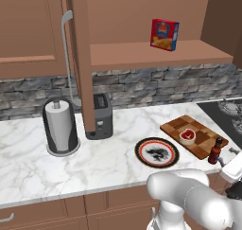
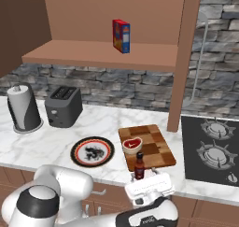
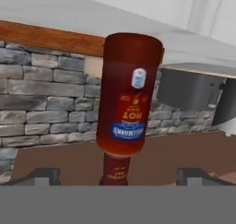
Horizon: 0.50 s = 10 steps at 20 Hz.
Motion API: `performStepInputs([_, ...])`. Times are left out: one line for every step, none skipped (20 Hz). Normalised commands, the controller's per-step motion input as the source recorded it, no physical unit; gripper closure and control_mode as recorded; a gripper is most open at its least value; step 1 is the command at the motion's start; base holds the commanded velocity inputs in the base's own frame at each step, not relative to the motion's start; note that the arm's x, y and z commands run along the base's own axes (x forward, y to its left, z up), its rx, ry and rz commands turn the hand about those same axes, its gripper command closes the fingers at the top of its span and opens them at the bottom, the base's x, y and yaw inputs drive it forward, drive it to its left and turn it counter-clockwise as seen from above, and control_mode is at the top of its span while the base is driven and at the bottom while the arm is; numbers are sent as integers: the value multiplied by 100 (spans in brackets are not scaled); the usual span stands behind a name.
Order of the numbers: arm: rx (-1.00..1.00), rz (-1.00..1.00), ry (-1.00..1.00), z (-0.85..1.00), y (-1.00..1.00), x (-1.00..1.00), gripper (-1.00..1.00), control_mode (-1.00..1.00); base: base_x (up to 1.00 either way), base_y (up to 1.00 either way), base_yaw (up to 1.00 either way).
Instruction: Pick the steak from the plate and place it on the cutting board. Then pick the condiment bottle from the cabinet and place it next to the cutting board.
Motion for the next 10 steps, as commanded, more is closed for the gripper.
performStepInputs([0, 0, 0, 0, -9, -32, -100, -100, 0, 0, 0])
performStepInputs([0, 0, 0, 0, -5, -36, -100, -100, 0, 0, 0])
performStepInputs([0, 0, 0, 0, -4, -45, -100, -100, 0, 0, 0])
performStepInputs([0, 0, 0, 0, 0, -58, -100, -100, 0, 0, 0])
performStepInputs([0, 2, -1, 0, 0, -67, -100, -100, 0, 0, 0])
performStepInputs([0, 3, -4, 0, 0, -73, -100, -100, 0, 0, 0])
performStepInputs([0, 3, -4, 1, 0, -73, -100, -100, 0, 0, 0])
performStepInputs([0, 3, -4, 2, 0, -73, -100, -100, 0, 0, 0])
performStepInputs([0, 2, -3, 2, -2, -75, -100, -100, 0, 0, 0])
performStepInputs([0, 1, -2, 5, -7, -76, -100, -100, 0, 0, 0])
